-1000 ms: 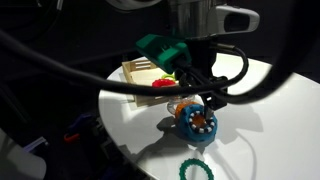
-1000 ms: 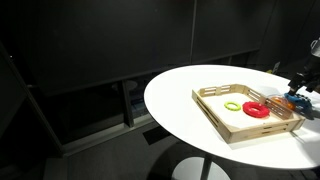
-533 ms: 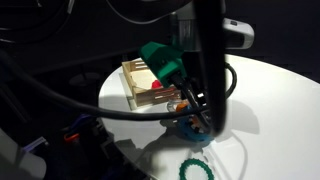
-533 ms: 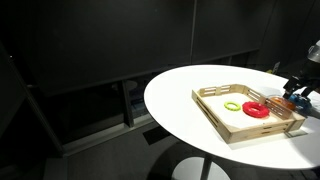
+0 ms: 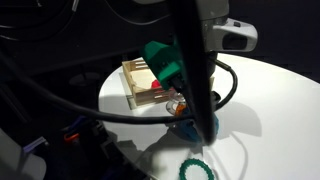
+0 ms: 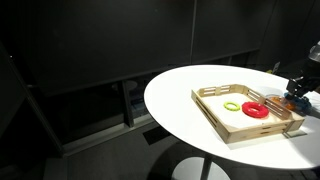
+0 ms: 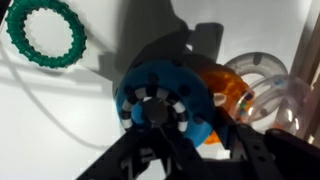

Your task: Put the blue and black and white rings in the box

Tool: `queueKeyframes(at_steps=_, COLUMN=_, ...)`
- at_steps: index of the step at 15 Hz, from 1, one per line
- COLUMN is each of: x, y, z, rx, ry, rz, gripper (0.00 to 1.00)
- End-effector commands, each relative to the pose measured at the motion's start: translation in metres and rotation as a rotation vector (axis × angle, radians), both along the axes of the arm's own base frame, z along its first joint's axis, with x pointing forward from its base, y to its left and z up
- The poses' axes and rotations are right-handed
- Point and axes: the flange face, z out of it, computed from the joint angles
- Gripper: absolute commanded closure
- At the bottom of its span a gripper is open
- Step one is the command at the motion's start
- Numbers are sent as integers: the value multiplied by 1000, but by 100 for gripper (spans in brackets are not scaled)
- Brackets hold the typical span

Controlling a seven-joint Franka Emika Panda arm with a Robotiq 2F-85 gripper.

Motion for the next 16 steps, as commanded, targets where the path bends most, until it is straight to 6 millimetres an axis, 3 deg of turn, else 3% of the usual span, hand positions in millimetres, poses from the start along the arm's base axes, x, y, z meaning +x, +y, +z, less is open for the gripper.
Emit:
queueKeyframes(at_steps=1, x=1, y=-5, z=15, rx=-4, ry=-22, rz=-4, gripper=84)
queueKeyframes(at_steps=10, x=19, y=10, z=51, rx=-14, ry=-56, rz=12, gripper=87)
queueKeyframes(at_steps=16, x=53, y=46, z=73, rx=10, ry=-37, rz=71, gripper=87)
